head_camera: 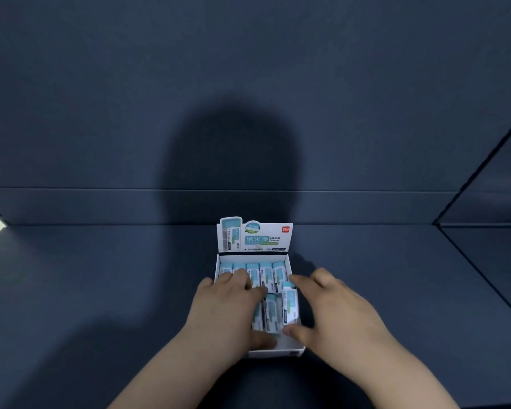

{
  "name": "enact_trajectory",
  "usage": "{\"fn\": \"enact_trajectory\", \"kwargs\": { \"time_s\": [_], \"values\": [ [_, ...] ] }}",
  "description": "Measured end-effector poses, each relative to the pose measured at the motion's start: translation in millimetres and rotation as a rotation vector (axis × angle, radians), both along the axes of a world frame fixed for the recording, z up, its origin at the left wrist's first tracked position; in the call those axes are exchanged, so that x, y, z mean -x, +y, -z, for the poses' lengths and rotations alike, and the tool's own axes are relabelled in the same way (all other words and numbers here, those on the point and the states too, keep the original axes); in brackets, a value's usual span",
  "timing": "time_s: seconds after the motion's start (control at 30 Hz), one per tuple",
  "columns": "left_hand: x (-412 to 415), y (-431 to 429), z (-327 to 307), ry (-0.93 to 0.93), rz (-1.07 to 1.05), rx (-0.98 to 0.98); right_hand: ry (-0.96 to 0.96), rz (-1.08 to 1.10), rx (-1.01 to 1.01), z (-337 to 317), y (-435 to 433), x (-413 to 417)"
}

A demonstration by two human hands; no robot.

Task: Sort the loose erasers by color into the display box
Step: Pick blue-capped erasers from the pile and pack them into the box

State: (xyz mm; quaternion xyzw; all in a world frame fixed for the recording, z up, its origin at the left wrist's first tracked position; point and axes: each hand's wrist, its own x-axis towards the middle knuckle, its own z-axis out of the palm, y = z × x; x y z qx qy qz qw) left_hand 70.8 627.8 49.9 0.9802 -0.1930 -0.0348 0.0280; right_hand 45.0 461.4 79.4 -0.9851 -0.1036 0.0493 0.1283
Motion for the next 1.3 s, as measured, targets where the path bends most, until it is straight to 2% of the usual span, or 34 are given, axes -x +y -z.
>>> {"fn": "enact_trajectory", "kwargs": {
  "time_s": [0.17,0.5,1.1,1.3],
  "values": [
    [1.0,-2.2,-0.9,0.001,0.005,0.054,0.033,-0.018,0.092,-2.8,6.9,-5.5],
    [1.9,0.1,-0.3,-0.017,0.005,0.044,0.119,-0.019,0.232,-1.3,19.8,-13.0],
    [4.2,27.5,-10.5,-0.114,-0.086,0.060,0.118,0.003,0.272,-1.4,22.3,-8.3],
    [8.9,36.9,-14.6,-0.146,-0.152,0.063,0.016,0.030,0.149,-2.4,14.6,-3.5]
  ]
}}
